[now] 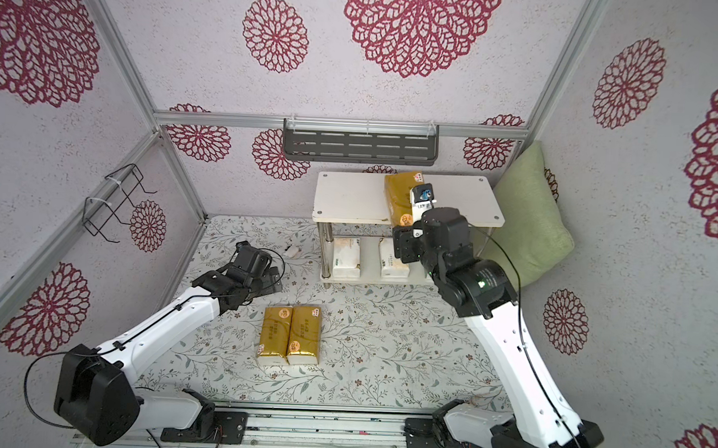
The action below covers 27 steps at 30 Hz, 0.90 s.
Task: Place the tissue boxes on the shelf by color
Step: Place a box of tissues on the shelf.
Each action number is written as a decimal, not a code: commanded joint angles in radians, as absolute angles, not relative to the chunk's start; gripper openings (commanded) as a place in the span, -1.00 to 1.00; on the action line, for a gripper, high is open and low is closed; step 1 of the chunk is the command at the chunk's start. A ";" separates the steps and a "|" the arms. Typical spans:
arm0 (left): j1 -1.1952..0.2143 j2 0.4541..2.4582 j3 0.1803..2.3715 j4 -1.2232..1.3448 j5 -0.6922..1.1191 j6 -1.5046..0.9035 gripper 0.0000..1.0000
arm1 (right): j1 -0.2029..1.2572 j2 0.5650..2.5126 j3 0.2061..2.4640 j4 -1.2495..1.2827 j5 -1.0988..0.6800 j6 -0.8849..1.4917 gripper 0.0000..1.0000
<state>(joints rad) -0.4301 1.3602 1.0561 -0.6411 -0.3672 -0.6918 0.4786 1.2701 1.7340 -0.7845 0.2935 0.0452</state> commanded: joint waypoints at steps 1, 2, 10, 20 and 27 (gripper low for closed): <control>-0.416 1.370 1.087 -0.619 -0.364 -0.668 0.95 | 0.350 1.322 1.878 -0.810 0.188 -0.023 0.48; -0.414 1.373 1.091 -0.620 -0.362 -0.667 0.95 | 0.314 1.347 1.922 -0.831 0.156 -0.030 0.48; -0.402 1.397 1.121 -0.617 -0.344 -0.650 0.95 | 0.120 1.503 2.110 -0.918 0.034 -0.037 0.49; -0.370 1.364 1.116 -0.624 -0.353 -0.648 0.95 | -0.027 1.603 2.147 -0.886 -0.046 -0.031 0.50; -0.356 1.341 1.100 -0.624 -0.356 -0.666 0.95 | -0.068 1.709 2.259 -0.951 -0.045 -0.056 0.52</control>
<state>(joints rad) -0.3649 1.3663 1.1080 -0.6399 -0.3500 -0.6586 -0.0563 1.6955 2.1792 -0.9554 -0.0288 -0.0265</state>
